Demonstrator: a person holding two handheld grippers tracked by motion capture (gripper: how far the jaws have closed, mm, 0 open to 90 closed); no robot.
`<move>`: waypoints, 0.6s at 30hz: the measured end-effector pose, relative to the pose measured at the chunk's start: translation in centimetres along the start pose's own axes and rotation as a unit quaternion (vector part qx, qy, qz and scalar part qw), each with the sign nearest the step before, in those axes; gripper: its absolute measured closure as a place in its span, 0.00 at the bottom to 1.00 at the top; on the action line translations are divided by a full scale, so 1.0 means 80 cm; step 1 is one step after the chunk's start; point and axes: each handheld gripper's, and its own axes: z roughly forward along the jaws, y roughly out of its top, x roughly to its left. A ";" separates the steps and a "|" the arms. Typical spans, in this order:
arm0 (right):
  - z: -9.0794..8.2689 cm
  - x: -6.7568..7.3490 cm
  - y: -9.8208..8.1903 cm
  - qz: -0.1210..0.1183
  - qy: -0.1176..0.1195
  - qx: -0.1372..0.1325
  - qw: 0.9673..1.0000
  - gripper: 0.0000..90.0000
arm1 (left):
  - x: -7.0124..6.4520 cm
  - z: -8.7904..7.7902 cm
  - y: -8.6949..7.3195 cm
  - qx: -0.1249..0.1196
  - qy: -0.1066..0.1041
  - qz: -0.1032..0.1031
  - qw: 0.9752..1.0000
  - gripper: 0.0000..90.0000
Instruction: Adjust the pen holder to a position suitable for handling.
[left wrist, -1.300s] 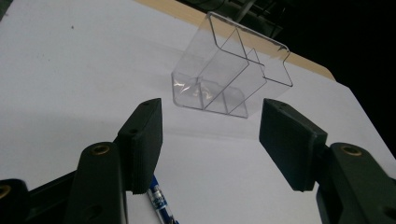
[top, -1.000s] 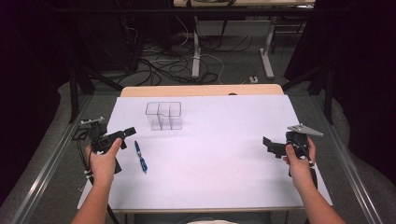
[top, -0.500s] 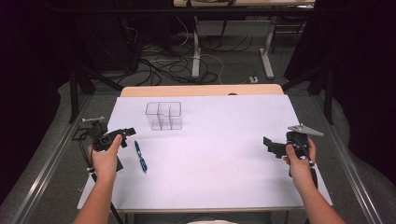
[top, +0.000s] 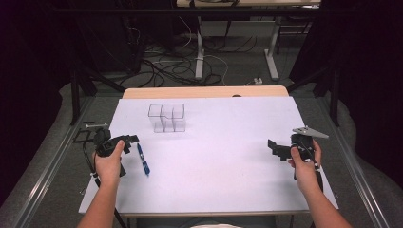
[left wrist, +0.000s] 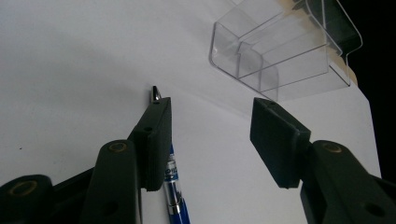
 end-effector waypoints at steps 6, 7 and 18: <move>0.001 -0.001 0.000 -0.001 -0.001 0.001 1.000 0.00 | 0.007 0.009 -0.003 0.018 0.015 -0.002 1.000 0.58; 0.001 0.000 -0.001 -0.001 -0.002 0.000 1.000 0.00 | 0.009 0.010 -0.004 0.027 0.015 0.003 1.000 0.58; 0.002 0.000 -0.001 0.000 -0.001 0.004 1.000 0.00 | 0.012 0.024 -0.008 0.041 0.039 0.011 0.998 0.63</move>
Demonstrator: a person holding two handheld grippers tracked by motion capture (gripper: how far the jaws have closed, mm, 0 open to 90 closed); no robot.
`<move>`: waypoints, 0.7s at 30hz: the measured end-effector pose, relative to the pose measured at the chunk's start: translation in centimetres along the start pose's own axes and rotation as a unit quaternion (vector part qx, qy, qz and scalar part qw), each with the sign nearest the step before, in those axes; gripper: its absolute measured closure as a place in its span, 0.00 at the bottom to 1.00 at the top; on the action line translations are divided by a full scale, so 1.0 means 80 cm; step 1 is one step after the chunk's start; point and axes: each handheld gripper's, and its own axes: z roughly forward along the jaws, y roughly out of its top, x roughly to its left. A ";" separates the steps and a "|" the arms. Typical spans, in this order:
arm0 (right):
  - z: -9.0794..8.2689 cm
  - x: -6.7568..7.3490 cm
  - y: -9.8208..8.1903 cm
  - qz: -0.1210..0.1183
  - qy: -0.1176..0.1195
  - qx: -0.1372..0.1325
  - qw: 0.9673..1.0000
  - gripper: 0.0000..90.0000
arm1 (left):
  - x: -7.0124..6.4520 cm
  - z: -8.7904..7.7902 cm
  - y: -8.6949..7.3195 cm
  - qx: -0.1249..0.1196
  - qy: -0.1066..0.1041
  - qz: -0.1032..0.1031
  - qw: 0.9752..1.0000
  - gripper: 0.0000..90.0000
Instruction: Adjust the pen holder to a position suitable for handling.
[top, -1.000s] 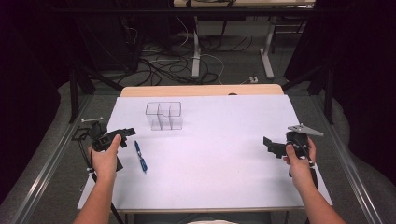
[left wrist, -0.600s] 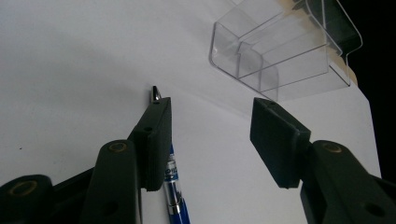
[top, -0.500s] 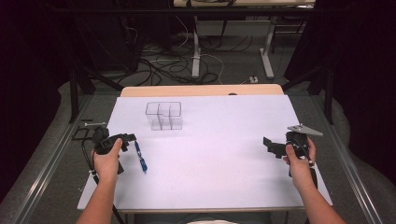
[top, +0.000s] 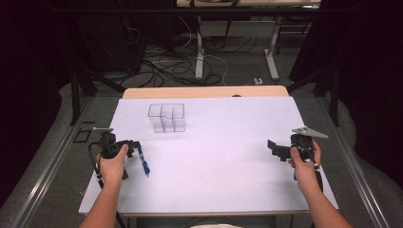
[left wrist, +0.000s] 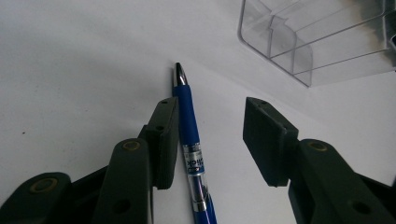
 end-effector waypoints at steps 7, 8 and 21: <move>0.001 0.000 0.000 -0.003 0.002 0.001 1.000 0.00 | -0.001 0.012 -0.003 0.011 0.010 0.004 1.000 0.67; 0.001 0.001 -0.001 0.001 0.002 0.003 1.000 0.00 | 0.000 0.013 -0.002 0.015 0.009 0.004 1.000 0.68; 0.002 0.001 -0.002 -0.008 0.003 0.007 1.000 0.01 | 0.005 0.022 -0.003 0.028 0.006 -0.010 1.000 0.70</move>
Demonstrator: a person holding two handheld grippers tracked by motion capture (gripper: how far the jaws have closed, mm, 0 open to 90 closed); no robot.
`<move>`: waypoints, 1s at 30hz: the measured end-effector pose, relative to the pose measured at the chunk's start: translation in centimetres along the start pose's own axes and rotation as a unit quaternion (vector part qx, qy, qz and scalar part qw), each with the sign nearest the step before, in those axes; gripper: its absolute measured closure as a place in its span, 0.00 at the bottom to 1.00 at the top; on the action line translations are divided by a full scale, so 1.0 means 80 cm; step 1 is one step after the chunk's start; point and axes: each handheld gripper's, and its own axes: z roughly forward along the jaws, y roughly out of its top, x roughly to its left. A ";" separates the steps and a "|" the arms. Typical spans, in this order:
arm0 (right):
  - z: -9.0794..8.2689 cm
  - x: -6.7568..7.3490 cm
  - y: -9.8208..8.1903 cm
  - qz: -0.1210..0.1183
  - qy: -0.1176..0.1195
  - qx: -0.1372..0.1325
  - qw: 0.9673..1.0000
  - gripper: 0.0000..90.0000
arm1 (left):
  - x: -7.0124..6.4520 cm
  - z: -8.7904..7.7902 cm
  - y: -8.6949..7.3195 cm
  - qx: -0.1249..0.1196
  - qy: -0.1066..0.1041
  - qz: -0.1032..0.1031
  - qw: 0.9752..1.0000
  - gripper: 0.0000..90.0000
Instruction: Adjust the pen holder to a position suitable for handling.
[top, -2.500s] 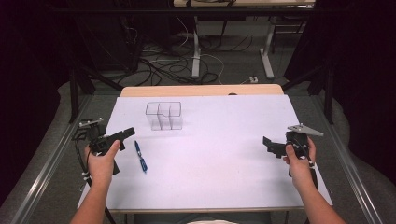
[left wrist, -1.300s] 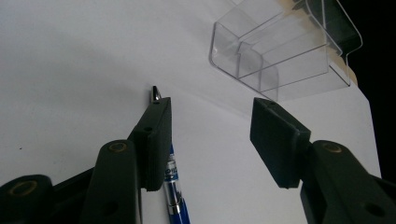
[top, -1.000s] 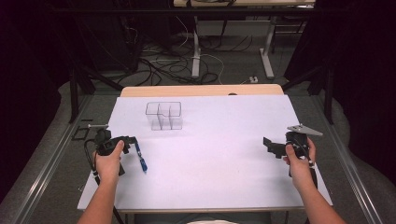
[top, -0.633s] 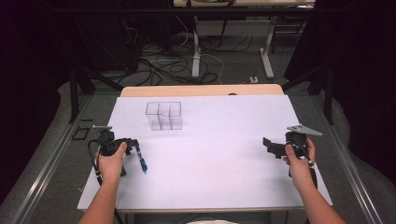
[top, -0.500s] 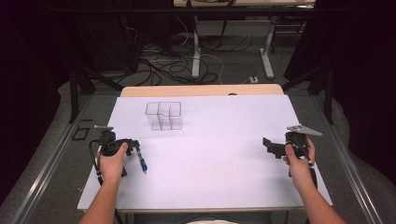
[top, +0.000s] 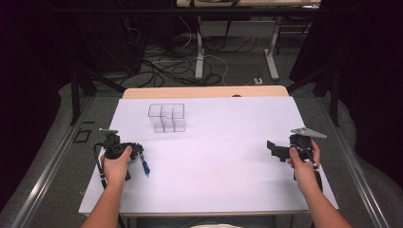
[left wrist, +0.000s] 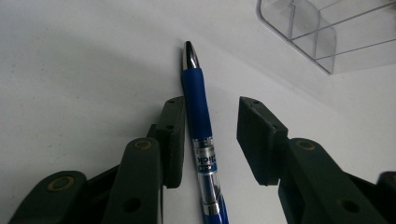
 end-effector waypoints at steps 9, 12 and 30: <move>0.001 0.002 0.000 0.005 0.001 0.002 1.000 0.01 | 0.003 0.004 0.000 0.003 -0.006 -0.013 1.000 0.72; 0.001 0.002 0.000 0.005 0.000 0.002 1.000 0.01 | 0.004 0.005 0.000 0.003 -0.008 -0.016 1.000 0.72; 0.002 0.001 -0.001 -0.004 0.001 0.002 1.000 0.01 | 0.003 0.008 0.000 -0.002 -0.004 -0.027 1.000 0.80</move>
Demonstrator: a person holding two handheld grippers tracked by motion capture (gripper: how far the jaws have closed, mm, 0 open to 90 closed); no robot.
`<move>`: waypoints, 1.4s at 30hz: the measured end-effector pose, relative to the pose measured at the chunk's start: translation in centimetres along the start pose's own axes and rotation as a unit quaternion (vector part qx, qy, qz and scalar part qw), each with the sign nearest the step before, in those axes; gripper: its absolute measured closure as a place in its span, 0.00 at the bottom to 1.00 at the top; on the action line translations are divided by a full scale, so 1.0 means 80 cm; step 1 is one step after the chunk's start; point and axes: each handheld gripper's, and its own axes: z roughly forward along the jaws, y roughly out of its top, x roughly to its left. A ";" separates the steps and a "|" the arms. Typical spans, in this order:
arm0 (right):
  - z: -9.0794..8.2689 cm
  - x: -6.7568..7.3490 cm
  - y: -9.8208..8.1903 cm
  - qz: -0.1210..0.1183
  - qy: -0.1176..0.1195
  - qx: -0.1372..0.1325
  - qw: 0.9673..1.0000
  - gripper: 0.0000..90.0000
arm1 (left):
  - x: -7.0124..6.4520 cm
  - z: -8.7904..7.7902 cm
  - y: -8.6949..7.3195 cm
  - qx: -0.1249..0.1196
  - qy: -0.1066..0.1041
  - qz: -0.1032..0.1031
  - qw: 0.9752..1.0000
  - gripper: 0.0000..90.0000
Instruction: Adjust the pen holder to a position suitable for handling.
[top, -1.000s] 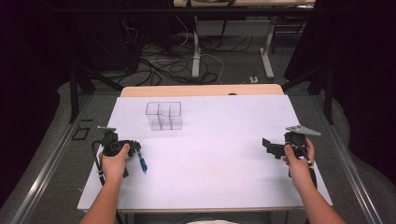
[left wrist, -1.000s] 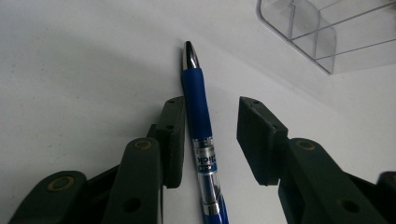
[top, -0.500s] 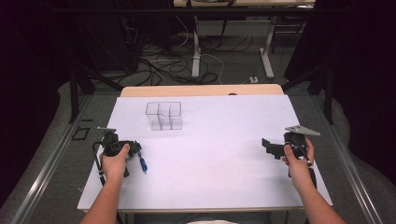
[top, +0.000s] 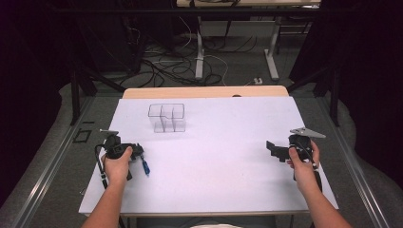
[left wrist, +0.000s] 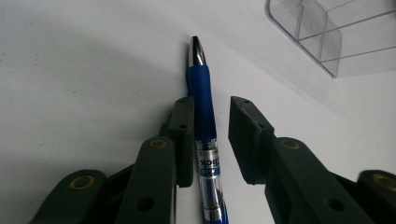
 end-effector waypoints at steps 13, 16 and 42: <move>0.000 0.000 0.000 0.001 -0.002 0.001 1.000 0.01 | 0.004 -0.001 0.000 0.003 0.001 -0.012 1.000 0.86; 0.000 0.000 0.000 0.000 0.000 0.001 1.000 0.01 | 0.006 -0.001 0.000 0.003 -0.004 -0.019 1.000 0.87; 0.001 0.000 -0.001 -0.004 -0.001 0.001 1.000 0.02 | 0.011 -0.004 0.000 -0.003 -0.042 -0.045 0.998 0.88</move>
